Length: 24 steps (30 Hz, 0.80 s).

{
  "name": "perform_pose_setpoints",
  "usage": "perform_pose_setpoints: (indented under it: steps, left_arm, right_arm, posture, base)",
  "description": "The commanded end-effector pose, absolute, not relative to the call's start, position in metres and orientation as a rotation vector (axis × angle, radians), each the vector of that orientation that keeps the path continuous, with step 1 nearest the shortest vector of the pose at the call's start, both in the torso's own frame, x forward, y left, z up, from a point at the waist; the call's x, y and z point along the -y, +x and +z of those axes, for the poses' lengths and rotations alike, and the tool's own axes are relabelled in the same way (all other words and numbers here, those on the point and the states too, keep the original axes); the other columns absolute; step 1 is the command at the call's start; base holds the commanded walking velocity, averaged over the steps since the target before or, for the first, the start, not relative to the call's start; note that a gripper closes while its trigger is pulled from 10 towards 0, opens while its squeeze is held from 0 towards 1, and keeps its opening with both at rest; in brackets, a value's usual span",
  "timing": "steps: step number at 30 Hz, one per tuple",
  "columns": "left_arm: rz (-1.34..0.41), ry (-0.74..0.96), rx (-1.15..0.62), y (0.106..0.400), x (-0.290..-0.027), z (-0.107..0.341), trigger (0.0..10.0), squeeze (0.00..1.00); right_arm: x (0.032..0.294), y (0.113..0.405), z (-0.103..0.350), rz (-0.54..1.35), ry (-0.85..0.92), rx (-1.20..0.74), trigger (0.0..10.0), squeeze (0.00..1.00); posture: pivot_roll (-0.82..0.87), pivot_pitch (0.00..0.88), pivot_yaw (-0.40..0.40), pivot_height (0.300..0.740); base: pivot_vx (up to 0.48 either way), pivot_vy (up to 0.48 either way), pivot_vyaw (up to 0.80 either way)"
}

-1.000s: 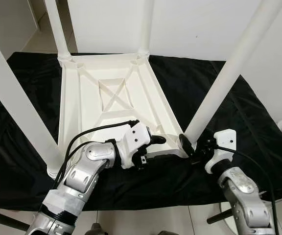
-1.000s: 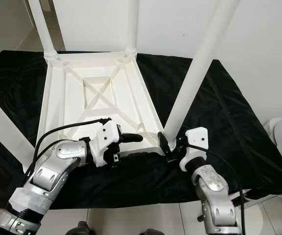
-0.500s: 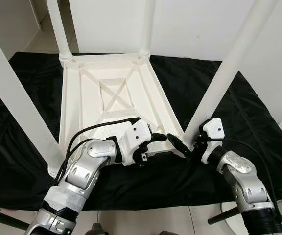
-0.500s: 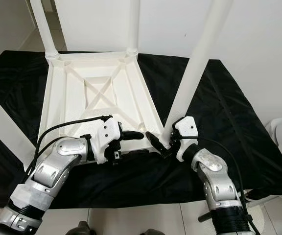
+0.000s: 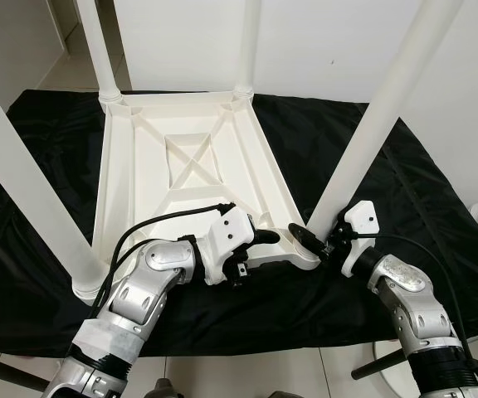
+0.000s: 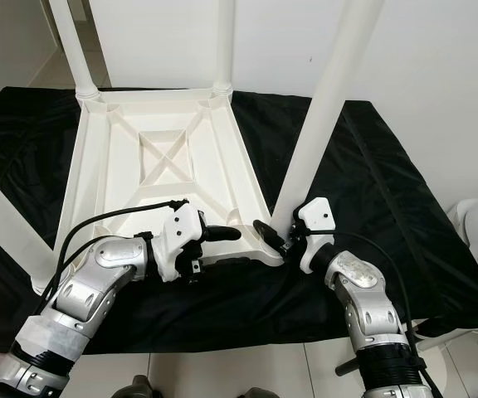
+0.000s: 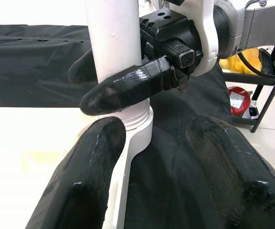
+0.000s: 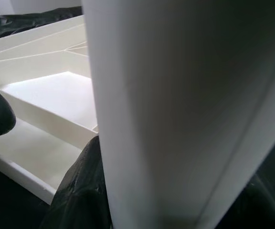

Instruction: Building children table

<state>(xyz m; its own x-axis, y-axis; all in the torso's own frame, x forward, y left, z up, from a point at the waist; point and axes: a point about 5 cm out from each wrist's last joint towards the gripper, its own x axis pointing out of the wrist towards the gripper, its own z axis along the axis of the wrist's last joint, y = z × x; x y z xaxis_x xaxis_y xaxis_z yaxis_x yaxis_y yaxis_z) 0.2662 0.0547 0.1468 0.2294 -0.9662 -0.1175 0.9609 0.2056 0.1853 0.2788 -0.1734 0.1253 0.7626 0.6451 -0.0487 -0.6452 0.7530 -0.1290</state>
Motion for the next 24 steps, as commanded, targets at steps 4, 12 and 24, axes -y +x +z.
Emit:
perform_pose_setpoints:
  steps: [4,12,24]
  left_arm:
    - [-1.309,0.250,0.013,0.268,-0.055,0.143,10.0,0.00]
    - [-1.311,0.248,0.012,0.268,-0.055,0.142,10.0,0.00]
    - [-1.312,0.246,0.013,0.268,-0.054,0.142,10.0,0.00]
  right_arm:
    - [0.175,0.272,0.112,0.622,-0.083,-0.037,10.0,0.00]
    - [0.175,0.272,0.121,0.306,-0.054,0.024,10.0,0.00]
    - [0.151,0.262,0.113,-0.057,-0.011,-0.036,10.0,0.00]
  posture:
    - [0.00,0.000,-0.023,0.740]
    - [-0.01,0.000,-0.025,0.740]
    - [-0.01,0.000,-0.028,0.740]
  base:
    - [0.000,0.000,0.00]
    - [0.000,0.000,0.00]
    - [0.000,0.000,0.00]
